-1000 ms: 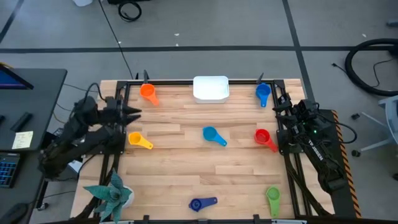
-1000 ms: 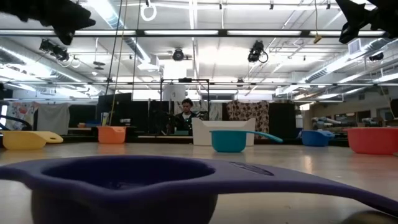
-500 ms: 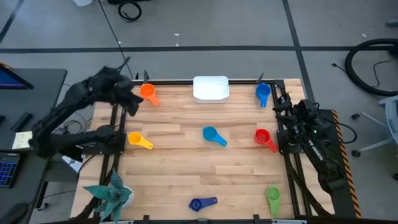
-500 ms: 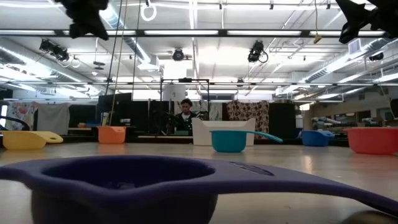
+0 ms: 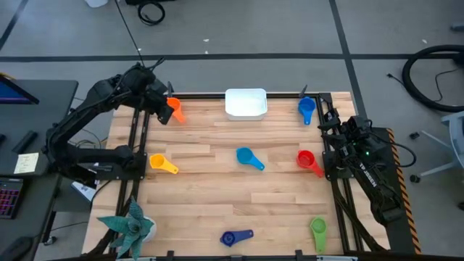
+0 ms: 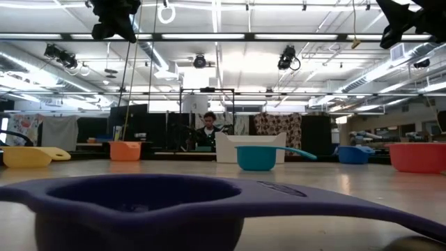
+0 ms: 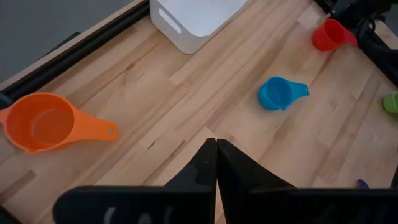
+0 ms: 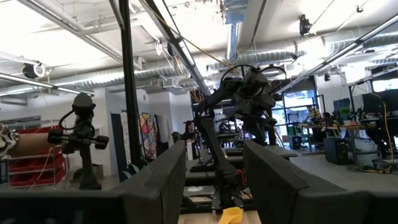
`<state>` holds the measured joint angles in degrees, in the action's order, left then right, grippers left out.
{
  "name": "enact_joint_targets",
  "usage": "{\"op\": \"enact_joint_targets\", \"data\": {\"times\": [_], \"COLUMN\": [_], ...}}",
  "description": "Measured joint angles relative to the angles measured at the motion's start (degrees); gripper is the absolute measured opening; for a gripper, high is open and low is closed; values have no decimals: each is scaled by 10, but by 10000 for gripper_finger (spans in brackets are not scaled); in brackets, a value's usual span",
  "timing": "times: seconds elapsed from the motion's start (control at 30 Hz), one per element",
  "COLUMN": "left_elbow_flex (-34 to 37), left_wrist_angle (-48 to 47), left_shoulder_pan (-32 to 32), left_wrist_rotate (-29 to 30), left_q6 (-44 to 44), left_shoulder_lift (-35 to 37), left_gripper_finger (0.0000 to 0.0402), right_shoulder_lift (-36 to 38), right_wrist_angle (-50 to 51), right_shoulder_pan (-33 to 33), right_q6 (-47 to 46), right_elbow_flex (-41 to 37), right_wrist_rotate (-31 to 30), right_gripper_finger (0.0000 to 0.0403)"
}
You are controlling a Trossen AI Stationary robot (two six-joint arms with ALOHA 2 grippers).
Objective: Nest measuring cups in basket
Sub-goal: Move the orange cup
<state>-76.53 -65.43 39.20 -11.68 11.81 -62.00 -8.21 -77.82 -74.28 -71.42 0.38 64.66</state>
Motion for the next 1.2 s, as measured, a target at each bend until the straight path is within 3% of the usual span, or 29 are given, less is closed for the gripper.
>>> {"op": "enact_joint_targets", "data": {"times": [0.33,0.6,0.93,1.2], "left_elbow_flex": [0,0,0,0], "left_wrist_angle": [-7,-10,-46,-44], "left_shoulder_pan": [0,0,2,2], "left_wrist_rotate": [-2,-21,7,26], "left_q6": [0,4,103,175], "left_shoulder_lift": [1,1,-17,-99], "left_gripper_finger": [15,58,131,150], "right_shoulder_lift": [0,0,0,0], "right_wrist_angle": [0,0,0,2], "right_shoulder_pan": [0,0,0,0], "right_q6": [0,-1,-24,-24], "right_elbow_flex": [0,0,0,0], "right_wrist_rotate": [-1,-3,-4,-7], "right_gripper_finger": [165,165,165,165]}}
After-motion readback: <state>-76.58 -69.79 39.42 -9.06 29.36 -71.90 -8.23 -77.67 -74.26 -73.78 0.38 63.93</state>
